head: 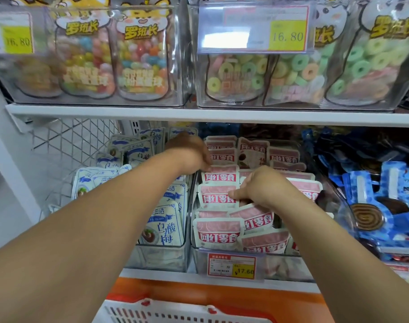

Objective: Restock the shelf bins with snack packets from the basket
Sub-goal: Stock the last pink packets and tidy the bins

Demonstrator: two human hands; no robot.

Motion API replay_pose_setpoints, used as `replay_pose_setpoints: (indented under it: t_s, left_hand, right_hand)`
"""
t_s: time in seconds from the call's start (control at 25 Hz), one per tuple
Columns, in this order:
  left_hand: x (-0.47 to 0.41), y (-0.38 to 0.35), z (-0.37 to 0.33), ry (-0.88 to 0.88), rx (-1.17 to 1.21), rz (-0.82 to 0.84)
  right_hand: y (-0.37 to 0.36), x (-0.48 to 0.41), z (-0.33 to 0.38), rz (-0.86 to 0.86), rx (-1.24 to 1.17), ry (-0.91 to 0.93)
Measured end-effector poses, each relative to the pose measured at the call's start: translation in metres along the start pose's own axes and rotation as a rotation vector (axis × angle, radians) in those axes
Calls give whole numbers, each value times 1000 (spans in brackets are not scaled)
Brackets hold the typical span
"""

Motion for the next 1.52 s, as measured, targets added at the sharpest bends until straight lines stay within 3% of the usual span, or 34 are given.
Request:
replay_pose_setpoints:
  t_s: [0.2,0.36,0.56,0.64,0.72,0.8,0.92,1.0,1.08,1.2,1.36,1.44,1.52]
  left_hand:
    - [9,1,1,-1,108,-31]
    - [41,22,5,-51,287,-108]
    - [150,51,15,-193,433,-485]
    - [205,26,27,-210,457,-484]
    - [249,-32,50,-100,475,-262]
    - [288,-109,79,65,434,111]
    - [358,-209,119,261,301,631]
    - [396,-251,132,338,258,840]
    - [420,-276,138,408,273,903]
    - [436,-307,136,434,297,942]
    - [439,-331,133,497,354,915]
    - [437,-333,131,516,365,901]
    - [437,-337,129,535,382,902]
  right_hand:
    - [1,0,0,-20,21,-16]
    - [7,16,4,-6,-199,69]
    - [39,77,17,-421,-272,415]
    - [29,123,13,-476,-442,556]
    - [-19,161,6,-402,-363,664]
    - [-97,179,-13,-144,-123,665]
    - [-229,193,-82,469,210,431]
    - [-290,203,-139,718,321,202]
    - [-325,210,-181,793,433,81]
    - [-355,216,-219,797,611,99]
    - [-393,228,-257,695,700,180]
    - [-399,229,-254,558,672,324]
    - [-396,223,-242,593,747,362]
Point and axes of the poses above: each hand's wrist, its own x-axis away from the middle knuckle, its own y-axis out of the back of the hand, z = x × y, the point moved 6 cm from there along -x, towards the middle knuckle, and after that the axes turned 8 degrees about -z, right-handed, at the moved point
